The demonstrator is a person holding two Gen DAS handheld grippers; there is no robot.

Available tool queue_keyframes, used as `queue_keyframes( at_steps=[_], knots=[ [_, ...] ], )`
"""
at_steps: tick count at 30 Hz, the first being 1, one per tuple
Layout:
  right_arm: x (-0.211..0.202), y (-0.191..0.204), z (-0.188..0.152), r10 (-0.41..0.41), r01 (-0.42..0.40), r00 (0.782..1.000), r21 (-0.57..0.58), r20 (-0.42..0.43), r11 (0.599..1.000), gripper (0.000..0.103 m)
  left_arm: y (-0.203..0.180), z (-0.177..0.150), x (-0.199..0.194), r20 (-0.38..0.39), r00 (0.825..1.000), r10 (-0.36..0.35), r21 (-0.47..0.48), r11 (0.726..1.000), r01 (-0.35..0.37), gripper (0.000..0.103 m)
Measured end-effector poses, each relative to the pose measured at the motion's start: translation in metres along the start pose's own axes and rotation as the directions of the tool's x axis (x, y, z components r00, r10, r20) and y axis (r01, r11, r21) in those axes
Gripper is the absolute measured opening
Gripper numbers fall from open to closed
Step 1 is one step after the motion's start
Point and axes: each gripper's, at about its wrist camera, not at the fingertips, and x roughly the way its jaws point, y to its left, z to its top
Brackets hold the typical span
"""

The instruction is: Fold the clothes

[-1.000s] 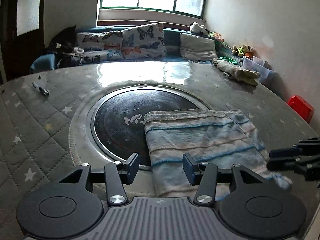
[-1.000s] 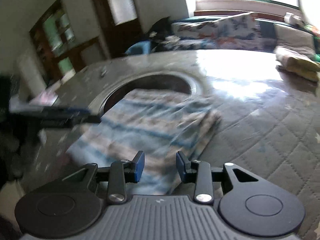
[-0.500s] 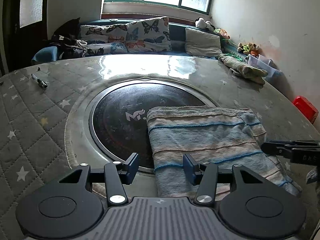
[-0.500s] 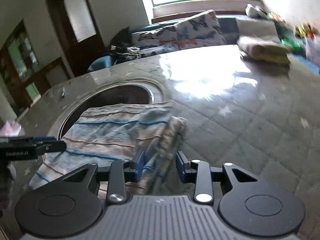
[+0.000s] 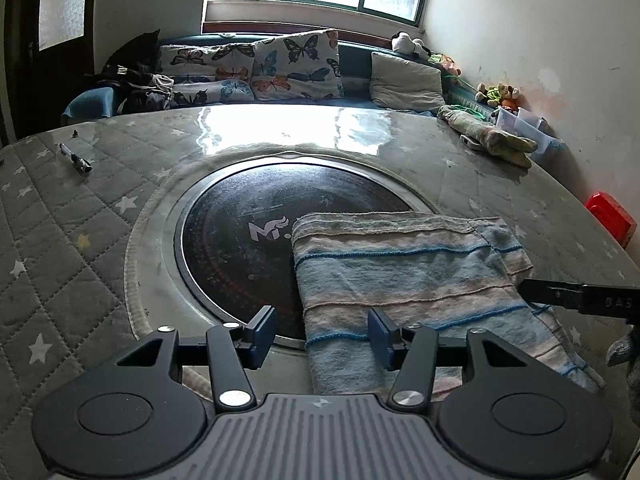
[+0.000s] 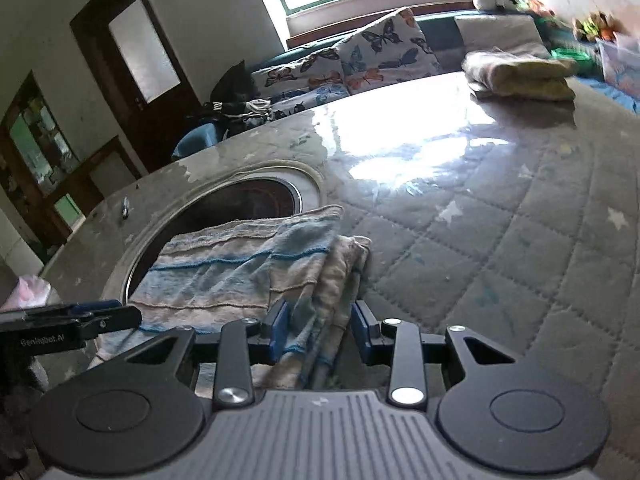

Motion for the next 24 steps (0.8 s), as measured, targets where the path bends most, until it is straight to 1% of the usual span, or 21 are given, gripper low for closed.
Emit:
queue_keyframes(
  at_steps=[5,6,7,12,14,19,21,23,24],
  knots=[
    [0.001,-0.005,-0.001,0.048,-0.046,0.999,0.073,-0.022,0.996,0.035,0.004,0.003,0.004,-0.017,1.000,-0.016,-0.042,0.999,0.015,0.055],
    [0.002,-0.003,-0.002,0.052,-0.050,0.998,0.073,-0.022,0.996,0.037,0.004,0.003,0.006,-0.023,1.000,-0.017,-0.049,0.999,0.016,0.055],
    [0.003,-0.001,-0.002,0.051,-0.050,0.998,0.067,-0.021,0.997,0.042,0.004,0.003,0.007,-0.029,0.999,-0.018,-0.057,0.998,0.017,0.055],
    [0.006,0.011,-0.004,0.026,-0.025,0.999,0.034,-0.021,0.999,0.042,0.006,0.004,0.011,-0.054,0.998,-0.035,-0.081,0.996,0.030,0.055],
    [0.007,0.016,-0.005,-0.001,0.001,1.000,0.011,-0.012,1.000,0.037,0.006,0.004,0.012,-0.060,0.997,-0.039,-0.087,0.996,0.033,0.055],
    [0.008,0.023,-0.008,-0.058,0.058,0.998,-0.003,0.014,0.998,0.040,0.006,0.004,0.012,-0.066,0.997,-0.050,-0.094,0.995,0.043,0.053],
    [0.008,0.022,-0.010,-0.053,0.053,0.998,0.011,0.018,0.999,0.039,0.004,0.003,0.013,-0.068,0.996,-0.055,-0.091,0.995,0.049,0.053],
    [0.008,0.020,-0.011,-0.014,0.014,1.000,0.026,0.013,1.000,0.034,0.003,0.003,0.013,-0.069,0.996,-0.063,-0.093,0.994,0.056,0.049],
    [0.008,0.018,-0.011,0.005,-0.006,1.000,0.041,0.012,0.999,0.025,0.003,0.004,0.014,-0.070,0.995,-0.068,-0.095,0.994,0.061,0.044]
  ],
)
